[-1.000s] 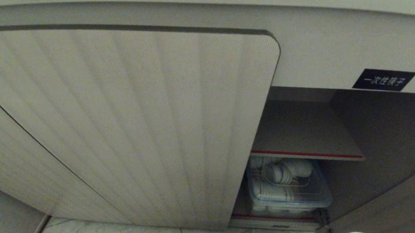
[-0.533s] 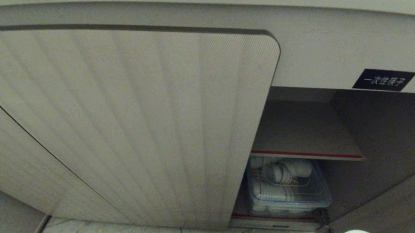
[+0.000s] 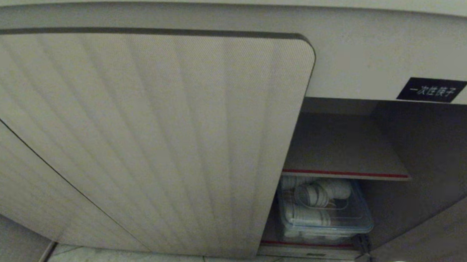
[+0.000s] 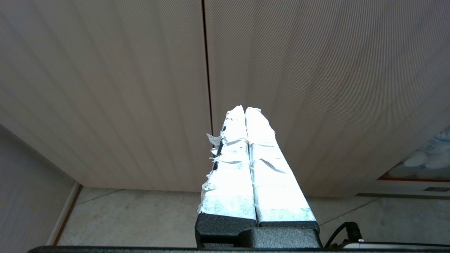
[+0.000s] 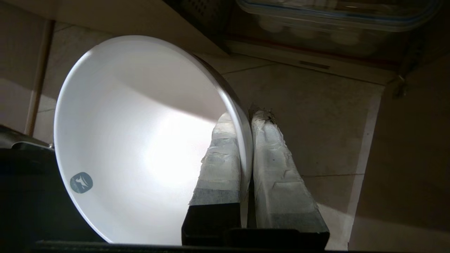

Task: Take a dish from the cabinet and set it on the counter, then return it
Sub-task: Place it on the table

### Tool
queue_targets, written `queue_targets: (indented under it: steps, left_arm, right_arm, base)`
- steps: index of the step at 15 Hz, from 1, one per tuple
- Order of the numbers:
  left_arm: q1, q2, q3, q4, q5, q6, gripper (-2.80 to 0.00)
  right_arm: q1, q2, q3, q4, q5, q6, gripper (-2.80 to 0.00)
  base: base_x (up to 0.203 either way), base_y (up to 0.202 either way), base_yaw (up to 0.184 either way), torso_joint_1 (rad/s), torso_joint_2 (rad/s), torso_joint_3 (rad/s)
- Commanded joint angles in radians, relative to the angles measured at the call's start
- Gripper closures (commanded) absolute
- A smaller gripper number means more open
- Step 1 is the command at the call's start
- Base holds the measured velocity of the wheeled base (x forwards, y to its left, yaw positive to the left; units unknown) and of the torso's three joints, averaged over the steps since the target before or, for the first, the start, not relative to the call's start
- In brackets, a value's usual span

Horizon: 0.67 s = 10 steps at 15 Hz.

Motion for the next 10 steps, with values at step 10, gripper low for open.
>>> queue_targets:
  steps: [10]
  left_arm:
    - [0.0,0.0,0.0,0.0,0.001,-0.001,0.0]
  right_arm:
    - [0.042,0.001,-0.015,0.002,0.131,-0.06,0.0]
  base:
    - [0.0,0.0,0.0,0.0,0.0,0.0]
